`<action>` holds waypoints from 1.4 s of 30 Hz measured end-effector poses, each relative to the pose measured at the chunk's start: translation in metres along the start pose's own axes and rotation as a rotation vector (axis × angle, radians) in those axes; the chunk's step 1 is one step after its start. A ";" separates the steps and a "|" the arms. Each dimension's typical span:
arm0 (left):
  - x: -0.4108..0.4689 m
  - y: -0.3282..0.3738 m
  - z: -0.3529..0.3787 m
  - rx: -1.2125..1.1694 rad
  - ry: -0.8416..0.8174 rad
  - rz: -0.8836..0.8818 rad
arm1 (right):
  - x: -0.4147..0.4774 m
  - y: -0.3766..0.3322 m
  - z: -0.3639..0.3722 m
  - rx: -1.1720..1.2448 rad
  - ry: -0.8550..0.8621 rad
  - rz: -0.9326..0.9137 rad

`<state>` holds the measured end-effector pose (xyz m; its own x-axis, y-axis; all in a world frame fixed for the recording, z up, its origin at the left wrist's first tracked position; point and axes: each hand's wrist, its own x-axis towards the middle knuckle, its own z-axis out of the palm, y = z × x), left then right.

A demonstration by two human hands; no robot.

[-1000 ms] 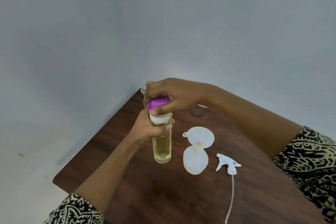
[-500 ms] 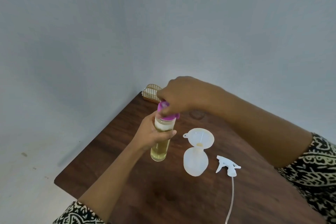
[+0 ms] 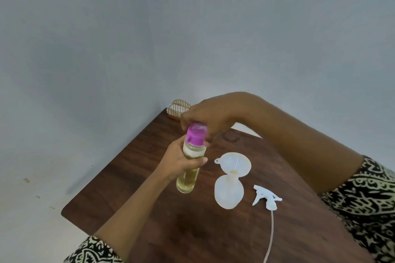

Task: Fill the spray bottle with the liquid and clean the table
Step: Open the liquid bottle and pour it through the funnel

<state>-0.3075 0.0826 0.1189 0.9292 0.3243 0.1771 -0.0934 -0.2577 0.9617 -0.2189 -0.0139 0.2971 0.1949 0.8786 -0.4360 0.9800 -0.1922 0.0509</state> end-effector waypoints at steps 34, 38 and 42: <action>0.012 -0.002 0.012 0.035 0.069 -0.045 | -0.013 0.023 -0.008 0.279 0.089 0.233; 0.014 -0.005 0.013 0.023 0.091 -0.054 | 0.004 0.000 0.014 0.141 0.175 0.346; 0.011 -0.010 0.013 0.055 0.088 -0.075 | 0.011 0.003 0.015 -0.021 0.151 0.148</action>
<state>-0.2914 0.0774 0.1090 0.8977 0.4224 0.1256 -0.0032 -0.2786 0.9604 -0.2149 -0.0113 0.2794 0.3387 0.8974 -0.2826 0.9406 -0.3159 0.1242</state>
